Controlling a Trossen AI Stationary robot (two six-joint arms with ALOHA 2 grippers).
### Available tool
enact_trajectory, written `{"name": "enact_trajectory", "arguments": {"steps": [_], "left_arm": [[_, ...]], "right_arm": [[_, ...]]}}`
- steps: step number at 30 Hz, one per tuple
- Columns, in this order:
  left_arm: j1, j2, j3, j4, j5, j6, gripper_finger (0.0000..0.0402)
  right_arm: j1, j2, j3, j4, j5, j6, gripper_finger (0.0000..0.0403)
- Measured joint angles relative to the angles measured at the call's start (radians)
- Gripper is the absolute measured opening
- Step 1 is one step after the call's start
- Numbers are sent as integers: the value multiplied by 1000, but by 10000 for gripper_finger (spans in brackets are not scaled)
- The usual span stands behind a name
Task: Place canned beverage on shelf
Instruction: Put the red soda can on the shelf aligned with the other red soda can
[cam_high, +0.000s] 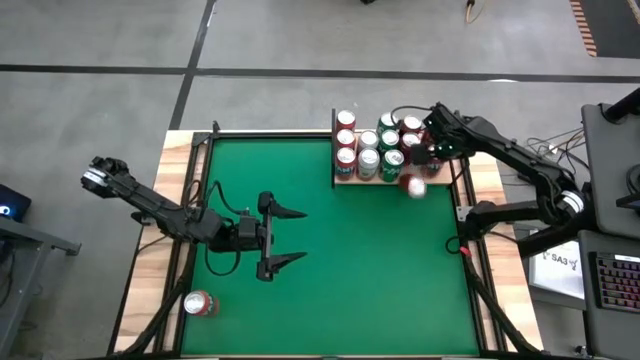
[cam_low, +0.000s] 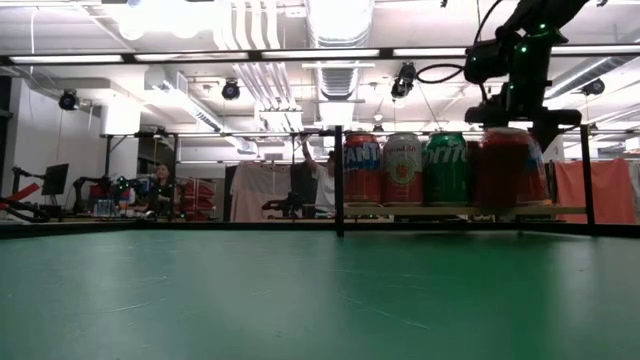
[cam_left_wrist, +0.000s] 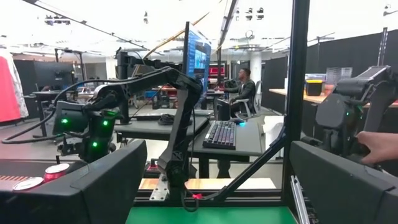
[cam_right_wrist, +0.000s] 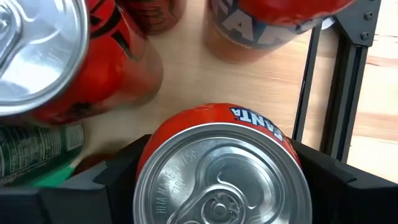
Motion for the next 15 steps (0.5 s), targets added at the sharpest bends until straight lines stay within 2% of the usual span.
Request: {"name": "enact_trajectory", "arguments": {"steps": [5,12,15], "left_arm": [[0,0,0,0,0,4,380],[0,-2,0,0,0,10,380],[0,-2,0,0,0,10,380]], "right_arm": [[-4,0,-17,1,49,17,287],[-4,-1,-18,8,55,27,287],[-4,-1,-19,11,60,28,319]]}}
